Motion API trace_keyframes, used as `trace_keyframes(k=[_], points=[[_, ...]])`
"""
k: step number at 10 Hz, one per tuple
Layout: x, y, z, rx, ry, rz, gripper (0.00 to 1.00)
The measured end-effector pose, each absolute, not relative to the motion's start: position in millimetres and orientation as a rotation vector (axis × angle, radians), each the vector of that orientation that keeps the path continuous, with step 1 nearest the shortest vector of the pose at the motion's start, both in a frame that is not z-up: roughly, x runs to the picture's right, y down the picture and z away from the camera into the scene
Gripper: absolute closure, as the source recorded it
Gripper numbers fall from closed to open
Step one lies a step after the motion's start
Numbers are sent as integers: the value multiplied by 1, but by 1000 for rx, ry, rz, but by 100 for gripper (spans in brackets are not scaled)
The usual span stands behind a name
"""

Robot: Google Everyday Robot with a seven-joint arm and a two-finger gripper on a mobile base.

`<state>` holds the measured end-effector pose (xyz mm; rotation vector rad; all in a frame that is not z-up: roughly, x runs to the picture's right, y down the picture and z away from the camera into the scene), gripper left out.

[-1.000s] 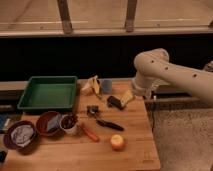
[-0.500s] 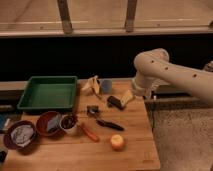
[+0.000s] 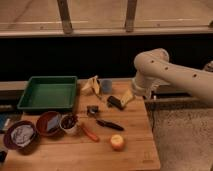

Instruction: Place brush in table surface

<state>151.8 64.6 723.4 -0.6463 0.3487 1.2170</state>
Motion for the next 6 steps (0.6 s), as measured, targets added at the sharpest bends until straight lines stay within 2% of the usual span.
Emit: trace_keyframes(k=[6], points=[[148, 65, 724, -647, 341, 1205, 20]])
